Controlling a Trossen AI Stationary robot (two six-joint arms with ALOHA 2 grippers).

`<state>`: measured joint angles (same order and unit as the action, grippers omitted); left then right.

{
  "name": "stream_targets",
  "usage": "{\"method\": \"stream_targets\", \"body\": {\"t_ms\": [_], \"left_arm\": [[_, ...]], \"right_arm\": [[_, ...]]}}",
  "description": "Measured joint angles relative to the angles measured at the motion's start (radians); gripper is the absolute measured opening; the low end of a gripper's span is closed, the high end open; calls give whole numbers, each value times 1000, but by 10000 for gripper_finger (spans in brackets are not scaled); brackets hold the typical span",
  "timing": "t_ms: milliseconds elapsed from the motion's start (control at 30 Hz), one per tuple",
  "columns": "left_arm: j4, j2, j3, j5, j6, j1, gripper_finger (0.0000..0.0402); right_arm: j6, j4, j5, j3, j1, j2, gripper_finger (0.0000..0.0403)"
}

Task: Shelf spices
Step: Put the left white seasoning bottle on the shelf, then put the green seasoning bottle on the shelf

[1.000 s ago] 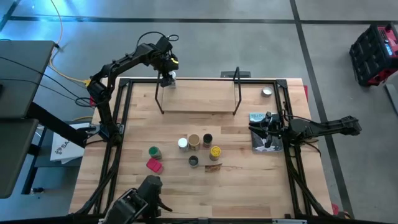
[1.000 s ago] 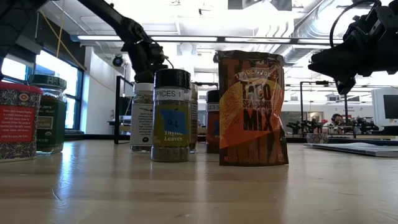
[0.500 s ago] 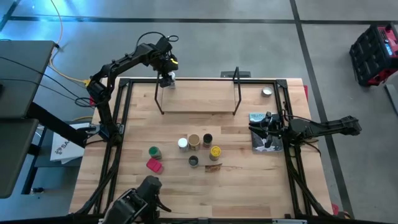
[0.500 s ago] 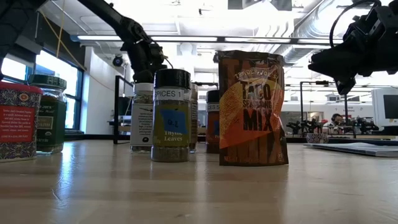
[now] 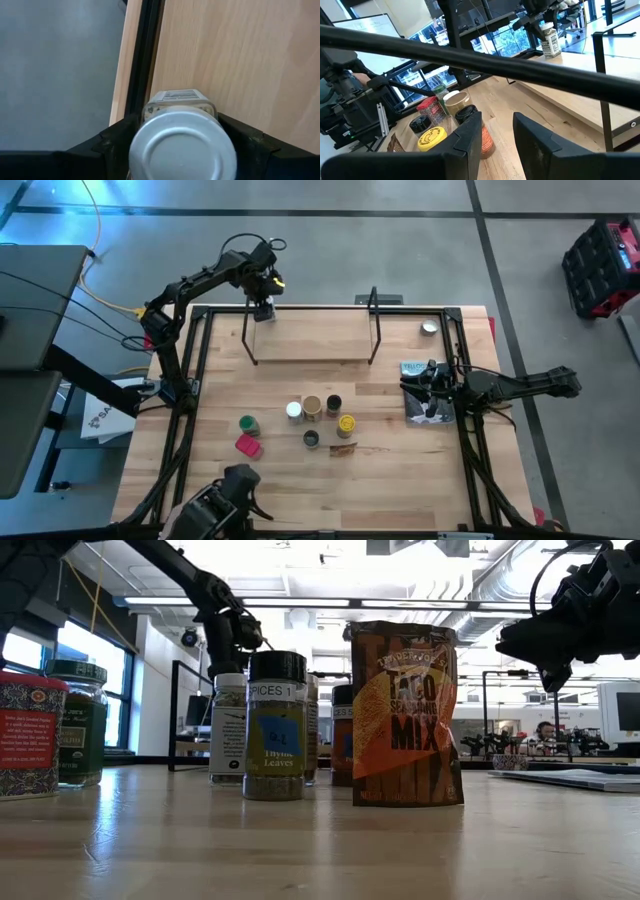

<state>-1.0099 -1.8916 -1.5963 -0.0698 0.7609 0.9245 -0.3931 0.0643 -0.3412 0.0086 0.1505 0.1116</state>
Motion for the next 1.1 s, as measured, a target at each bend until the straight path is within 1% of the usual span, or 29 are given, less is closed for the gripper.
{"method": "stream_targets", "body": {"t_ms": [433,533,800,967,1100], "left_arm": [[-4,48,-1,14,27,-22,255],[15,75,-1,31,30,-24,255],[94,175,-2,37,20,-50,255],[70,274,-2,42,-112,-106,255],[25,357,-2,34,-277,-204,255]], "right_arm": [[0,0,0,0,0,0,105],[0,0,0,0,0,0,105],[0,0,0,0,0,0,105],[0,0,0,0,0,0,105],[0,0,0,0,0,0,105]]}}
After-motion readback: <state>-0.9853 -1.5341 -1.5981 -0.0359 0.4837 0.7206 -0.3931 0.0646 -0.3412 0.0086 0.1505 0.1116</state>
